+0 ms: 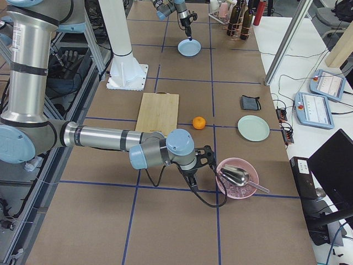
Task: Pick orange to plate
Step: 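Push the light blue plate with the left gripper toward the table center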
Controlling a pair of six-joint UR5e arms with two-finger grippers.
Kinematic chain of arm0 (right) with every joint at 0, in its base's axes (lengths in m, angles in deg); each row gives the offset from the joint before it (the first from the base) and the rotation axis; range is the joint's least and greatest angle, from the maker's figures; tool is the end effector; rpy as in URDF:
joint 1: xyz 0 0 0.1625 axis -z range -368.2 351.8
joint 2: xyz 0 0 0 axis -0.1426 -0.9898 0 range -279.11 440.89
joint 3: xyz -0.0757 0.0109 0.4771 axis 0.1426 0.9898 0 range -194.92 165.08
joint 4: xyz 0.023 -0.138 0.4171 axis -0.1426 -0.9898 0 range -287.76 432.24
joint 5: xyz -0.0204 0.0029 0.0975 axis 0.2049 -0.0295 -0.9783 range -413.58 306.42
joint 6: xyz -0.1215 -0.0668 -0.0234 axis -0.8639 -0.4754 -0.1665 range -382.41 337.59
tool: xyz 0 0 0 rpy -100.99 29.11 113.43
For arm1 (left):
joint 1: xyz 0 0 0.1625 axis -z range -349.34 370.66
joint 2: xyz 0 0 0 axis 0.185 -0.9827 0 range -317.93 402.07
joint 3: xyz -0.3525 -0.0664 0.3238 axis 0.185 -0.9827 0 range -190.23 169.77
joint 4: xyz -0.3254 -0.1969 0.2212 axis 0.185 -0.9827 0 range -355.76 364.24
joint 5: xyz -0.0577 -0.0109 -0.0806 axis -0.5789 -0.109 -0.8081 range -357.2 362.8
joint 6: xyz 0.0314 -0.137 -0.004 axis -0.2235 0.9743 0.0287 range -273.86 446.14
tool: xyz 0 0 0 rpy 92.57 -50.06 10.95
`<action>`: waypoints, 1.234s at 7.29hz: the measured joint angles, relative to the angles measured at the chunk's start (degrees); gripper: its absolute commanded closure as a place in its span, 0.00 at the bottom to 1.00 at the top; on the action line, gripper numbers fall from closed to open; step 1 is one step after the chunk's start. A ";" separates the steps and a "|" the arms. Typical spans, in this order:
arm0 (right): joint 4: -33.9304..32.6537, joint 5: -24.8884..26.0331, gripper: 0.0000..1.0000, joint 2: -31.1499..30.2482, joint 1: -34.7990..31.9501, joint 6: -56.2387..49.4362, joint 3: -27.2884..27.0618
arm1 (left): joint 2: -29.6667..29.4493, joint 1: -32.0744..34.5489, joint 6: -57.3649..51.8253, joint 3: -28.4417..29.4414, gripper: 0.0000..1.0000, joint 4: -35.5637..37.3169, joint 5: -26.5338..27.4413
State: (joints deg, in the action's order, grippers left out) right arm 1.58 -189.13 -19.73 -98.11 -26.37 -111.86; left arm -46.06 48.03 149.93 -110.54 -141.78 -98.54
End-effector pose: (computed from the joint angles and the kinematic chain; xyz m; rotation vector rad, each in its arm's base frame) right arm 0.0323 -0.4519 0.7323 0.2856 -0.7814 -0.1752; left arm 0.3860 -0.4279 0.5534 0.4407 1.0456 -0.0621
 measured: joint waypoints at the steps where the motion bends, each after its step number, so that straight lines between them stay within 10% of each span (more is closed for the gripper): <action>1: 0.00 -0.04 0.00 0.00 0.00 0.01 0.00 | -4.83 -0.03 0.74 0.23 1.00 3.11 0.04; 5: -0.05 -0.03 0.00 0.00 0.00 0.11 0.10 | -29.98 -2.34 9.48 7.86 1.00 21.86 1.52; 9: -0.04 -0.02 0.00 -0.01 0.00 0.30 0.20 | -37.82 -7.42 12.26 15.72 1.00 22.52 7.62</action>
State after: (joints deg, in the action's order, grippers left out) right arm 1.53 -189.14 -19.74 -98.11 -26.07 -111.66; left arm -83.89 40.61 162.20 -94.81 -119.26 -90.92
